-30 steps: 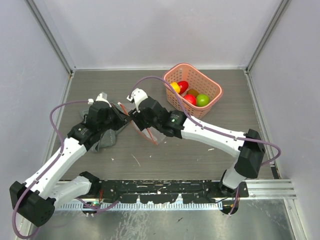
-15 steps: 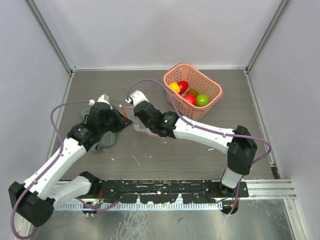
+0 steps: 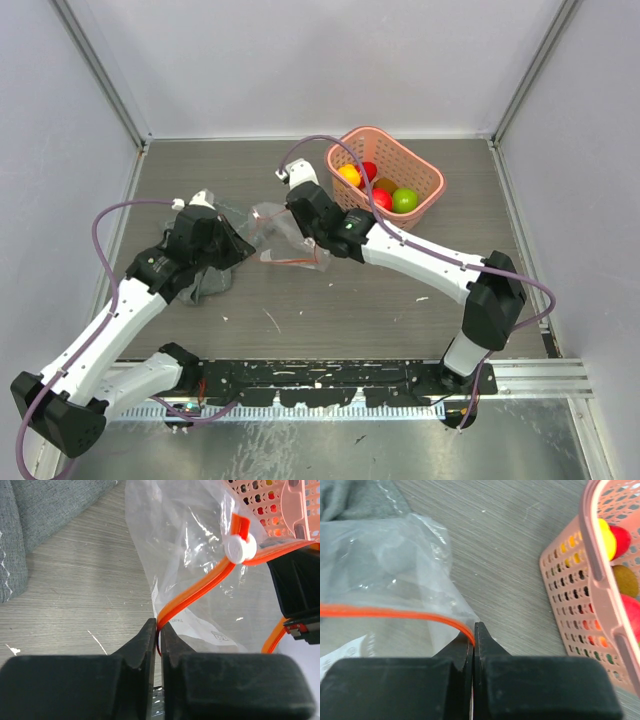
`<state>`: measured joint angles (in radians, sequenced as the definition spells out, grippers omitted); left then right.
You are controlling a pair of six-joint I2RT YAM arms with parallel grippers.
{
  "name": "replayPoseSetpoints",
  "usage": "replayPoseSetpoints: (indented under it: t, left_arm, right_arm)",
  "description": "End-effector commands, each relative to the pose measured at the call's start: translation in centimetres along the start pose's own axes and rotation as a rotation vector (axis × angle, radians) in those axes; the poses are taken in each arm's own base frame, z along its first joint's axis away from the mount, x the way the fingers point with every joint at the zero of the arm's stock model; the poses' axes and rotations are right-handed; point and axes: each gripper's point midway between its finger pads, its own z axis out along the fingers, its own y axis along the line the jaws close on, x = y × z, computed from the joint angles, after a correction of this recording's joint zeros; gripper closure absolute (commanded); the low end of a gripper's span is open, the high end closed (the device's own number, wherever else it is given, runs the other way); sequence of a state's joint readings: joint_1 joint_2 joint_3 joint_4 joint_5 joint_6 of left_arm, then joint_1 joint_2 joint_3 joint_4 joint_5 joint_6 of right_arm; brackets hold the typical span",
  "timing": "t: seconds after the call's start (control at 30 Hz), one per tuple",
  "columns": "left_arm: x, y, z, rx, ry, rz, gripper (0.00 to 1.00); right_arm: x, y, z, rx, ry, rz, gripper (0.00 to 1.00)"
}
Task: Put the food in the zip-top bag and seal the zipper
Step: Open the zipper of the food storage bag at the center of the board.
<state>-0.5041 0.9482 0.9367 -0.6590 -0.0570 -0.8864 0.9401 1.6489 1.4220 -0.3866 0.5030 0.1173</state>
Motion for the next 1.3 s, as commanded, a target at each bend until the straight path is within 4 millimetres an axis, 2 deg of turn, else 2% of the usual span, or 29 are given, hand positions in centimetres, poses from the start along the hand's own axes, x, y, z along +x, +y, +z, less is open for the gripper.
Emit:
replayPoseSetpoints:
  t: [0.0, 0.1, 0.27, 0.4, 0.6, 0.7, 0.87, 0.97, 1.17, 1.27]
  left_arm:
    - [-1.5, -1.3, -0.9, 0.033, -0.046, 0.022, 0.85]
    - [-1.7, -2.2, -0.8, 0.066, -0.047, 0.008, 0.69]
    - [-1.8, -3.9, -0.5, 0.130, -0.036, -0.028, 0.55]
    - [-1.9, -5.1, -0.3, 0.158, -0.048, -0.044, 0.48]
    - [-1.7, -5.5, 0.4, 0.133, -0.081, -0.030, 0.47]
    - [-1.7, -4.6, 0.6, 0.090, -0.093, -0.012, 0.54]
    - [-3.1, -3.1, -0.5, 0.004, -0.155, 0.048, 0.84]
    - [-4.2, -2.4, -1.8, -0.044, -0.192, 0.096, 0.98]
    - [-5.7, -1.1, -4.1, -0.147, -0.209, 0.211, 1.00]
    - [-5.8, -0.8, -4.2, -0.182, -0.186, 0.264, 1.00]
  right_arm:
    - [-3.8, 1.5, -1.9, -0.094, -0.103, 0.148, 0.99]
    - [-4.0, 2.5, -2.0, -0.126, -0.114, 0.208, 0.99]
    - [-4.6, 3.5, -2.2, -0.133, -0.148, 0.276, 0.99]
    - [-4.5, 3.8, -2.1, -0.116, -0.157, 0.305, 0.99]
    - [-4.5, 4.2, -2.1, -0.118, -0.165, 0.337, 0.99]
    - [-4.4, 3.8, -2.1, -0.099, -0.164, 0.325, 0.99]
    - [-4.3, 2.4, -2.3, -0.067, -0.159, 0.310, 1.00]
    - [-4.1, 1.1, -2.1, -0.050, -0.141, 0.307, 1.00]
    - [-3.1, -1.7, -1.1, -0.033, -0.094, 0.314, 1.00]
    - [-2.2, -2.6, -0.4, -0.027, -0.064, 0.314, 1.00]
